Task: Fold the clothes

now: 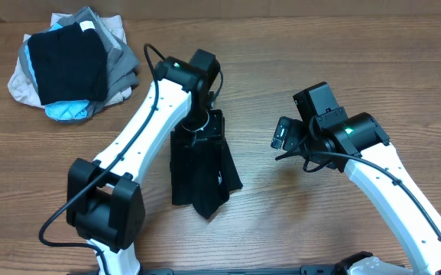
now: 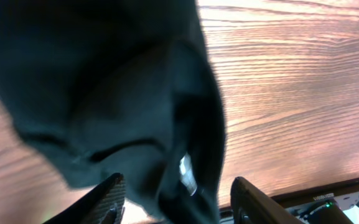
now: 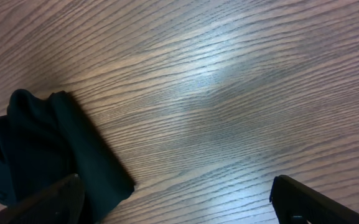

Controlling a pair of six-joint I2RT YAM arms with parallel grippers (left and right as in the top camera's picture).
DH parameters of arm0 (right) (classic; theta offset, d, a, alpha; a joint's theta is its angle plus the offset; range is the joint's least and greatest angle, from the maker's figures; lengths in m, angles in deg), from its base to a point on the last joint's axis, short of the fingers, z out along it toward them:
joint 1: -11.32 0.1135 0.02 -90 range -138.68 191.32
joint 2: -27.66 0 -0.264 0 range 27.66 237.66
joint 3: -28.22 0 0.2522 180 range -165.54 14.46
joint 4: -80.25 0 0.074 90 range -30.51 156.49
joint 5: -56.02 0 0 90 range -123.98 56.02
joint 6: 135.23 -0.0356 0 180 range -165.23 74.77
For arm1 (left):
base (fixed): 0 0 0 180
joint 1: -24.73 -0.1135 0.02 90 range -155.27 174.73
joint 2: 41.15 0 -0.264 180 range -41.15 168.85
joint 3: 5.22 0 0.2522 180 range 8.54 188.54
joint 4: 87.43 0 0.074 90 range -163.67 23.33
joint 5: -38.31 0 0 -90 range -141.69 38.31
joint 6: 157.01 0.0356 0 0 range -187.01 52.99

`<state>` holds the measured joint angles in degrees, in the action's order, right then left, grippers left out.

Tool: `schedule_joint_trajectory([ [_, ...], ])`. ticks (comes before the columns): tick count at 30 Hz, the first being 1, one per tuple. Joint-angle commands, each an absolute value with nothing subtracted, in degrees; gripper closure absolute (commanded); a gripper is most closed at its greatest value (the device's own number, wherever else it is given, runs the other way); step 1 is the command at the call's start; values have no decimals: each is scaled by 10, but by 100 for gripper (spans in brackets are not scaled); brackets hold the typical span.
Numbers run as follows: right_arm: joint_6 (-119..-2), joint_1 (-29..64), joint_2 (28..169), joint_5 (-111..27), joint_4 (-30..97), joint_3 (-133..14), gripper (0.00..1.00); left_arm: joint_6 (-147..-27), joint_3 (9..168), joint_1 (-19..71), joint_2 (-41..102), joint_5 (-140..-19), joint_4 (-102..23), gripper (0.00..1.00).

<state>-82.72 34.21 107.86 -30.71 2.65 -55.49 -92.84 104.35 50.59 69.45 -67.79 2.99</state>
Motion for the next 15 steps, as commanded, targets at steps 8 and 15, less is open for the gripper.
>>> schedule_joint_trajectory([
  [8,-829,341,1081,-299,29,-560,0,-986,991,542,702,-712,-49,48],
  [15,-829,341,1081,-296,30,-560,0,-992,949,544,702,-728,-115,69],
])
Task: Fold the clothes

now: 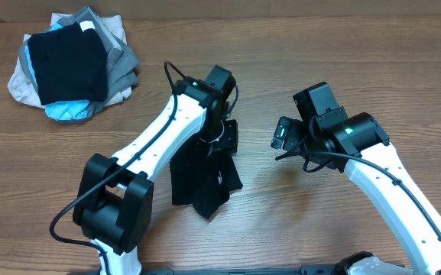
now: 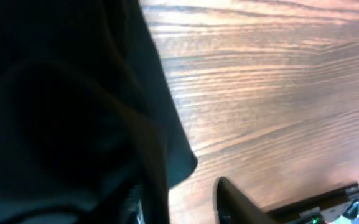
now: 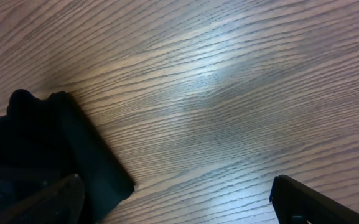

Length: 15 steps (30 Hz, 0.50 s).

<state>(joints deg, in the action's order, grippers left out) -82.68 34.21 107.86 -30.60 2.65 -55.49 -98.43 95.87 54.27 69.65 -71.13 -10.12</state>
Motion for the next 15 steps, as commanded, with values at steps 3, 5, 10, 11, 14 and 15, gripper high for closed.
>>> schedule_joint_trajectory([
  [3,-829,341,1081,-295,29,-560,0,-1001,949,547,702,-727,-143,76],
  [5,-829,341,1081,-295,29,-560,0,-1003,949,549,702,-727,-169,80],
  [10,-829,341,1081,-295,29,-560,0,-1017,949,558,703,-721,-215,81],
  [11,-829,341,1081,-295,29,-560,0,-1018,949,560,706,-721,-223,80],
  [14,-829,341,1081,-295,29,-560,0,-1018,949,566,719,-721,-243,78],
  [15,-829,341,1081,-295,29,-560,0,-1018,949,568,725,-721,-248,72],
])
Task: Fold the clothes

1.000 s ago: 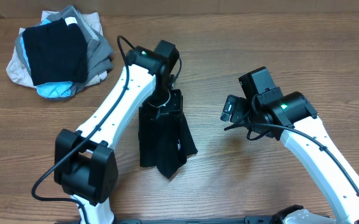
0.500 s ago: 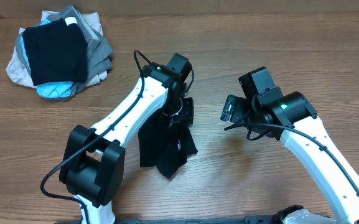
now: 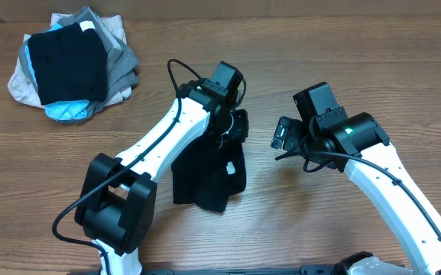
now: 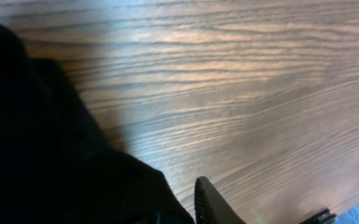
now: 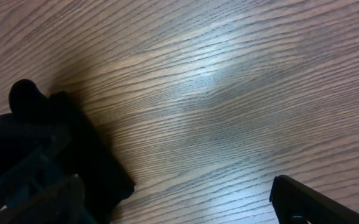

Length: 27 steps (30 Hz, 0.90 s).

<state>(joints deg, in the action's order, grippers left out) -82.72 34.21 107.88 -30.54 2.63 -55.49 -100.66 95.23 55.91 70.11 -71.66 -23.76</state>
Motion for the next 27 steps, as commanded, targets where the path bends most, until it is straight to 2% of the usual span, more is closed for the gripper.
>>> schedule_joint_trajectory([
  [1,-829,341,1081,-295,29,-560,0,-1017,949,570,729,-721,-252,65],
  [3,-829,341,1081,-295,29,-560,0,-1016,949,572,734,-721,-256,47],
  [6,-829,341,1081,-295,29,-560,0,-1015,950,573,733,-722,-259,29],
  [13,-829,341,1081,-295,29,-560,0,-974,1005,573,729,-743,-228,27],
  [21,-829,341,1081,-295,29,-560,0,-914,1127,570,727,-738,-162,16],
  [27,-829,340,1081,-295,27,-560,0,-926,1186,533,727,-712,-90,17],
])
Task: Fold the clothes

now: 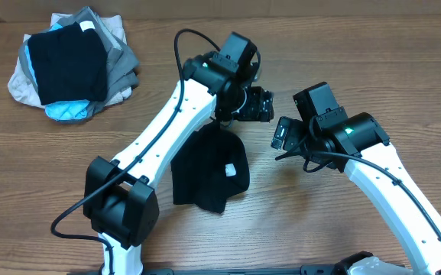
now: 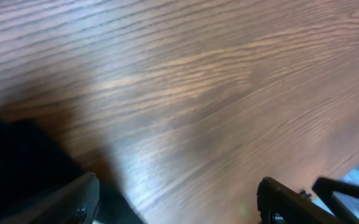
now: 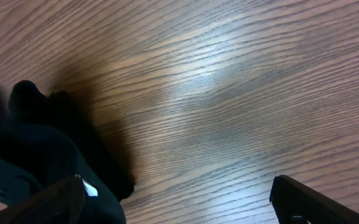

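A black garment [image 1: 209, 172] lies crumpled on the wooden table [image 1: 342, 46] in the middle, a small white tag showing on it. My left gripper [image 1: 254, 105] hangs open above the table just past the garment's far edge, nothing between its fingers; its wrist view shows the black garment [image 2: 17, 168] at the lower left. To the right, my right gripper [image 1: 283, 134] is open and empty, with the garment [image 3: 36, 162] and its white tag at the left of its view.
A pile of clothes [image 1: 71, 65] sits at the table's far left corner: a folded black piece on top of grey, blue and beige ones. Bare wood lies between the two arms and along the front.
My left gripper has opened, let go of the black garment and moved up and to the right, away from it. The garment has settled flatter. The right arm has not moved.
My left gripper was shut on the black garment, which hung bunched and long toward the front. It then stood farther right each time with the cloth in it, and the garment spread wider. Now the cloth lies free in a rounder heap.
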Controlling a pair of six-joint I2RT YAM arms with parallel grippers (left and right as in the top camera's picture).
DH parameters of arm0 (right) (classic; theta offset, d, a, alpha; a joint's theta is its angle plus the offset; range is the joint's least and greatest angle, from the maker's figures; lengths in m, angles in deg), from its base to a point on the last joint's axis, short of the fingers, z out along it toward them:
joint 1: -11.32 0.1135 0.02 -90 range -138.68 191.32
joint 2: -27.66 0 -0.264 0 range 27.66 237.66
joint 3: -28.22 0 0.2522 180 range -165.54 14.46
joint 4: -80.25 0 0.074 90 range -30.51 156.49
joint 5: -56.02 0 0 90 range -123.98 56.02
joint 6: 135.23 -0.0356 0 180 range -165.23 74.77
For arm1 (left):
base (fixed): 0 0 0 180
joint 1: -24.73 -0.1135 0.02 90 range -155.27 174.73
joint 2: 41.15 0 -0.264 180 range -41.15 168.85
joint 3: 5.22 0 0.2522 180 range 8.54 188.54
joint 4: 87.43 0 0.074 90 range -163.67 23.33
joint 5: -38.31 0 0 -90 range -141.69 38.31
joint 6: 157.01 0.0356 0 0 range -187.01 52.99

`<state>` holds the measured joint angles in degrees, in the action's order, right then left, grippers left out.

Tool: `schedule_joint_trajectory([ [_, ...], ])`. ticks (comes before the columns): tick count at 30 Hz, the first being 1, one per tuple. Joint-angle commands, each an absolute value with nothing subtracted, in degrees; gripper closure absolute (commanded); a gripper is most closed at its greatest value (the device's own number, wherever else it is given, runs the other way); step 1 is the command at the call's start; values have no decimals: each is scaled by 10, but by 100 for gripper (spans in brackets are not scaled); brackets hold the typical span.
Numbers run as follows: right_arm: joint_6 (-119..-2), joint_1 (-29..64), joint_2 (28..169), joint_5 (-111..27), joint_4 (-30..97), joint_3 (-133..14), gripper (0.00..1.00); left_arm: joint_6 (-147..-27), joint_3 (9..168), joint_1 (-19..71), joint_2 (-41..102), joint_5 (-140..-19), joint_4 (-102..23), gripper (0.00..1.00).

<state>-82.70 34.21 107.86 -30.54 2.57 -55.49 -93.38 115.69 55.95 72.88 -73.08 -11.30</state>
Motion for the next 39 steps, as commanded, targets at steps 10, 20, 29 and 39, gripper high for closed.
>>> schedule_joint_trajectory([
  [10,-830,341,1081,-287,27,-560,0,-912,1144,465,729,-631,160,77],
  [20,-829,341,1081,-291,27,-560,0,-862,999,465,730,-738,27,96],
  [29,-829,341,1081,-291,27,-560,0,-813,867,458,730,-902,-211,96],
  [39,-830,341,1081,-291,29,-560,0,-781,827,456,729,-1049,-364,96],
])
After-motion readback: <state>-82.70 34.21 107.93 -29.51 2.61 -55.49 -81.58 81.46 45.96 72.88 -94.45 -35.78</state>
